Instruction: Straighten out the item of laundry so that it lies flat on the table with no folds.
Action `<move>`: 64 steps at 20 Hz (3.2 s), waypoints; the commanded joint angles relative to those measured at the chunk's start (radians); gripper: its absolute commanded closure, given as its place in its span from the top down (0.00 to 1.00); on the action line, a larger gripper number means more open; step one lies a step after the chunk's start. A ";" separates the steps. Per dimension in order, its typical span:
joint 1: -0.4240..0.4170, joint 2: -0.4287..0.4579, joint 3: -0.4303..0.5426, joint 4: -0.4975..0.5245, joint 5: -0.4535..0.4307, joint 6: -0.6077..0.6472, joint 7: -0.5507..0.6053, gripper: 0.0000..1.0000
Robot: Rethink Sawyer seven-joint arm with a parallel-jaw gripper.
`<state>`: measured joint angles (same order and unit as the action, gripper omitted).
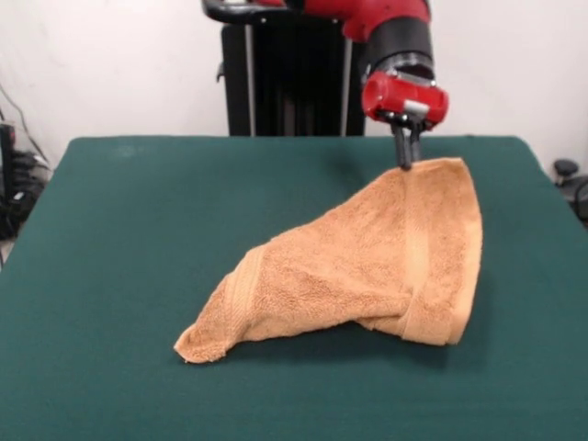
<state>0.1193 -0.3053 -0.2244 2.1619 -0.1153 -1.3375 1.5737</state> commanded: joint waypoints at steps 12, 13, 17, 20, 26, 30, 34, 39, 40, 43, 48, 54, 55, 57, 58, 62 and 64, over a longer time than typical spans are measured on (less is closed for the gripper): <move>0.081 0.313 0.096 -0.059 0.270 -0.284 0.230 0.00; 0.082 0.330 0.096 -0.063 0.272 -0.305 0.233 0.00; 0.095 0.376 0.102 -0.067 0.289 -0.358 0.236 0.00; 0.104 0.398 0.113 -0.059 0.309 -0.391 0.240 0.00; 0.123 0.449 0.137 -0.042 0.353 -0.459 0.250 0.00; 0.136 0.495 0.151 -0.039 0.385 -0.525 0.260 0.00; 0.147 0.533 0.166 -0.033 0.412 -0.585 0.265 0.00; 0.161 0.563 0.186 -0.004 0.443 -0.651 0.284 0.00; 0.163 0.565 0.190 0.002 0.449 -0.659 0.286 0.00; 0.175 0.595 0.214 0.019 0.480 -0.701 0.295 0.00; 0.193 0.619 0.231 0.028 0.499 -0.712 0.312 0.00; 0.210 0.608 0.213 0.017 0.420 -0.512 0.289 0.00; 0.211 0.612 0.212 0.011 0.414 -0.503 0.290 0.00; 0.216 0.615 0.204 -0.001 0.400 -0.478 0.287 0.00; 0.217 0.617 0.201 -0.007 0.389 -0.465 0.289 0.00; 0.223 0.618 0.178 -0.024 0.336 -0.405 0.282 0.00; 0.224 0.621 0.175 -0.026 0.321 -0.395 0.284 0.00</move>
<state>0.3086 0.1795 -0.1651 2.1119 0.3032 -1.9336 1.5745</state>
